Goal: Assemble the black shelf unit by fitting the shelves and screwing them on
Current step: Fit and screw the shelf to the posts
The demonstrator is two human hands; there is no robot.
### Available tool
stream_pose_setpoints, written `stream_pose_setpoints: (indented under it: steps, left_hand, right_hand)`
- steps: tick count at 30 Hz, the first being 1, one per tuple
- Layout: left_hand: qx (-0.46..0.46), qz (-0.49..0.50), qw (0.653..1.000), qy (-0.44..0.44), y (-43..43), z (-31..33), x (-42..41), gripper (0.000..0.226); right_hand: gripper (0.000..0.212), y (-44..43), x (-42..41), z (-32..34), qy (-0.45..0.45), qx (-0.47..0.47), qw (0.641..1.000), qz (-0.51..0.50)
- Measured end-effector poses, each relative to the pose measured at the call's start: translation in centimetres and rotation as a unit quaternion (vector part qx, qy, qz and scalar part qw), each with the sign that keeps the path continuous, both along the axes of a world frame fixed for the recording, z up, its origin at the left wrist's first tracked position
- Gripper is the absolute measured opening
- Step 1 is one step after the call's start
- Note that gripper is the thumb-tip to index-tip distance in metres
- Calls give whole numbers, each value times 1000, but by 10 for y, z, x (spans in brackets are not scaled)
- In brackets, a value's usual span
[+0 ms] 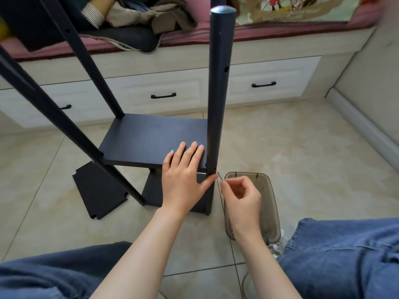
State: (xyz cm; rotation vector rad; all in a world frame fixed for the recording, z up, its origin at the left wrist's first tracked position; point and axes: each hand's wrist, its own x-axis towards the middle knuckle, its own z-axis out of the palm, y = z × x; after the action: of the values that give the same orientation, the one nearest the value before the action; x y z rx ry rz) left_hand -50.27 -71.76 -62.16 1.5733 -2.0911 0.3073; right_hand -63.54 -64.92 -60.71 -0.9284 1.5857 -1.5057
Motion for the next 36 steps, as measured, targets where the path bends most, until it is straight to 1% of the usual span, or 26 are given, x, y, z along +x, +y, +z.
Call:
stream_pose_setpoints:
  steps: [4,11,16,22,26,28,30,32,34,35,36]
  left_hand:
    - [17,3,1000,-4,3,2,-1,77]
    - [-15,8,1000,27,9,-5,-5,70]
    - [4,3,1000,29,10,-4,-5,71]
    - [47,7,998,49,14,4,-7,74]
    - [73,-2,994,75,17,11,-8,71]
    - [88,-9,991,101,19,13,-8,67]
    - [80,-19,988,130,23,13,-8,60]
    - [32,-35,984,170,30,8,-8,47]
    - [-39,-59,972,222,41,-1,-12,25]
    - [-54,-68,965,246,47,-4,-15,17]
    - [-43,-66,957,281,53,-7,-19,15]
  right_hand:
    - [13,-4,0,3,9,2,1000,13]
    - [13,-7,0,5,-10,12,1000,14]
    - [10,-9,-1,7,-34,22,999,23]
    - [10,-11,-3,16,31,31,998,35]
    - [10,-14,-3,23,61,39,996,44]
    - [9,-18,-2,26,62,47,996,47]
    - [9,-21,-3,27,60,53,995,51]
    - [9,-22,-3,28,59,55,995,52]
    - [9,-23,-3,28,62,56,995,54]
    - [9,-23,-2,28,66,57,995,56]
    - [9,-24,-2,28,72,58,994,58]
